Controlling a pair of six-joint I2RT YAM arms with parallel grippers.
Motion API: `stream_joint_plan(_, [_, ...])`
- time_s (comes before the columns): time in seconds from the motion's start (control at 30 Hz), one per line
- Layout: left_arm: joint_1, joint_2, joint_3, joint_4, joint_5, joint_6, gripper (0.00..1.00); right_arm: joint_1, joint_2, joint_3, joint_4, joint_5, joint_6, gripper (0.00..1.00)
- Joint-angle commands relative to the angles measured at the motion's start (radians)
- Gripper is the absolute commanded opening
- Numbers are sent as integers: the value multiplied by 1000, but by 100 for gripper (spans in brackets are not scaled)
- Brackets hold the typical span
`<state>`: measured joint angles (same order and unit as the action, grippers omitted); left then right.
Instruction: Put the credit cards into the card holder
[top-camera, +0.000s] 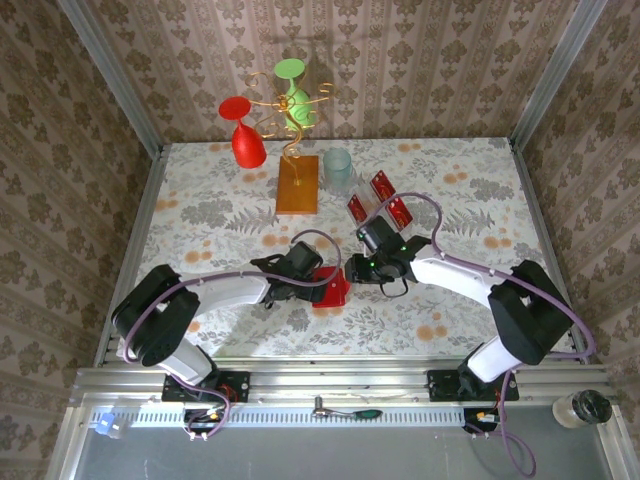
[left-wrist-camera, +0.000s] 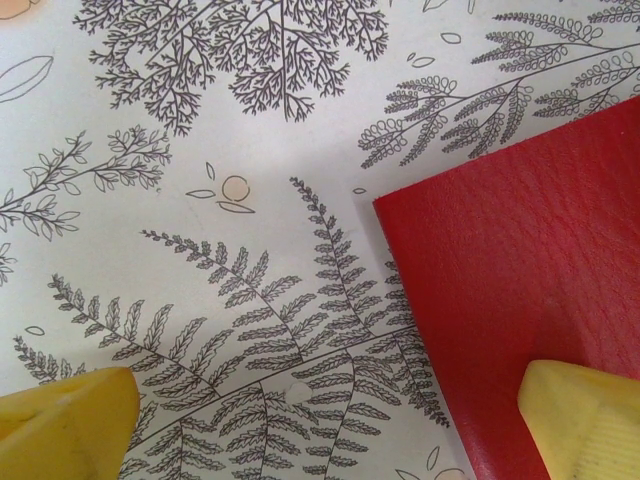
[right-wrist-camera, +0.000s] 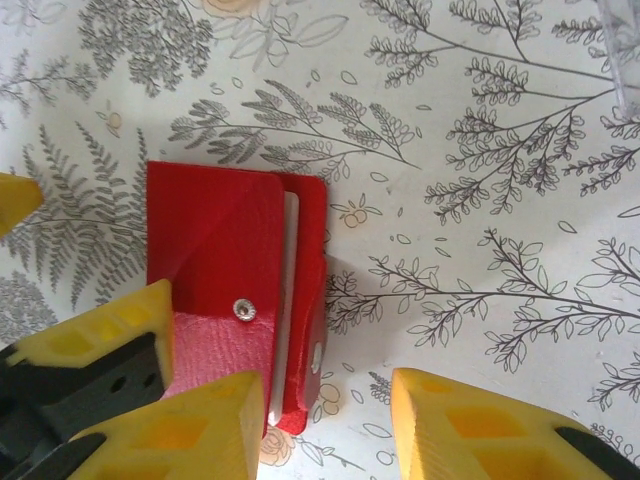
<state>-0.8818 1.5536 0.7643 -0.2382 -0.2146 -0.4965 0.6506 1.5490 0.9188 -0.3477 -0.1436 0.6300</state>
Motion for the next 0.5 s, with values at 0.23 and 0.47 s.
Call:
stream_joint_plan(0.23, [-20,5,-66,-2,-5,2,100,9,79,30,5,-37,-13,35])
stream_joint_plan(0.47, [-23,1,-89,19,-2,-7,100,9,85,31,13,-47,-11,21])
